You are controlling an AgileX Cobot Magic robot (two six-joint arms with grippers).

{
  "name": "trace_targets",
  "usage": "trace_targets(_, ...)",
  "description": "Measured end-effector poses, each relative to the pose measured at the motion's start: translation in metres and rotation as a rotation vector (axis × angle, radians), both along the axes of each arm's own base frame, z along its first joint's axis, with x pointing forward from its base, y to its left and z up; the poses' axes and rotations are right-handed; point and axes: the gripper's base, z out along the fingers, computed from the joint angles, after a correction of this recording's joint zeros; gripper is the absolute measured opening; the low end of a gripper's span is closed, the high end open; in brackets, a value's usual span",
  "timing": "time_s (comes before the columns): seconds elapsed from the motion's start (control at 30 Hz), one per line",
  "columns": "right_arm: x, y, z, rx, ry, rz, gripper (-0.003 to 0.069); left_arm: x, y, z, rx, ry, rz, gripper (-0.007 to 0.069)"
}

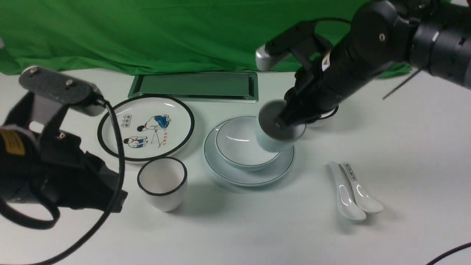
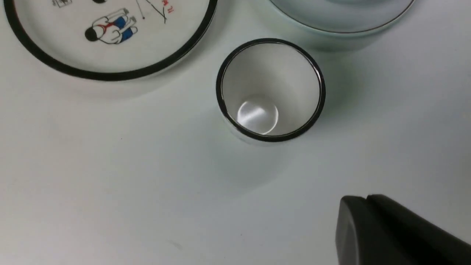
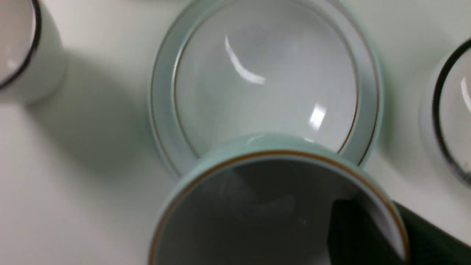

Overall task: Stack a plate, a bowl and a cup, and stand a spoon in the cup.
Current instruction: Use the right arm to put the blue teacup into the blue rice bowl in the middle, then use the right arm to grab a blue soup spoon

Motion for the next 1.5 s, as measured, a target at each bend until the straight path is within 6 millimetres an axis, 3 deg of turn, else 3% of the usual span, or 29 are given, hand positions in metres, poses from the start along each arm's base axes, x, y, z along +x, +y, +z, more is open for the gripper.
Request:
trace_targets(0.2, 0.044, 0.027, -0.029, -0.014, 0.050, -0.021, 0.0081, -0.002, 0.000, 0.001, -0.020, -0.017, 0.005, -0.0038)
trace_targets(0.27, 0.060, 0.037, -0.053, -0.032, 0.094, -0.034, 0.0081, -0.001, 0.000, 0.001, -0.023, -0.022, 0.006, -0.0038)
trace_targets(0.37, 0.071, 0.044, -0.071, -0.045, 0.128, -0.049, 0.0083, -0.001, 0.000, 0.001, -0.025, -0.031, 0.008, -0.0038)
trace_targets(0.47, 0.075, 0.046, -0.076, -0.050, 0.149, -0.060, 0.0110, 0.001, 0.000, 0.003, -0.020, -0.053, 0.010, -0.0038)
trace_targets(0.53, 0.074, 0.045, -0.074, -0.060, 0.161, -0.061, 0.0168, 0.002, 0.001, 0.004, -0.017, -0.070, 0.012, -0.0038)
trace_targets(0.63, 0.070, 0.040, -0.067, -0.120, 0.206, -0.058, 0.0324, 0.005, 0.001, 0.006, -0.018, -0.114, 0.018, -0.0038)
trace_targets(0.77, 0.060, 0.031, -0.048, -0.174, 0.222, -0.059, 0.0477, 0.008, 0.001, 0.010, -0.029, -0.171, 0.027, -0.0038)
trace_targets(0.87, 0.043, 0.020, -0.026, -0.175, 0.216, -0.059, 0.0500, 0.010, 0.001, 0.011, -0.034, -0.190, 0.030, -0.0038)
trace_targets(1.0, 0.010, -0.002, -0.022, -0.223, 0.277, -0.050, 0.0493, 0.010, 0.001, 0.012, -0.034, -0.193, 0.030, -0.0037)
trace_targets(1.03, -0.004, -0.013, -0.034, -0.253, 0.325, -0.050, 0.0487, 0.010, 0.001, 0.012, -0.030, -0.195, 0.025, -0.0037)
trace_targets(1.07, -0.004, -0.014, -0.031, -0.248, 0.317, -0.050, 0.0487, 0.010, 0.001, 0.012, -0.030, -0.195, 0.025, -0.0037)
trace_targets(1.17, -0.018, -0.041, -0.064, -0.244, 0.351, -0.125, 0.0483, 0.010, 0.001, 0.012, -0.025, -0.197, 0.020, -0.0037)
trace_targets(1.33, -0.007, -0.064, -0.095, -0.143, 0.285, -0.291, 0.0484, 0.010, 0.001, 0.012, -0.026, -0.201, 0.021, -0.0037)
trace_targets(1.5, 0.008, -0.066, -0.118, -0.092, 0.243, -0.349, 0.0486, 0.010, 0.001, 0.012, -0.027, -0.203, 0.021, -0.0036)
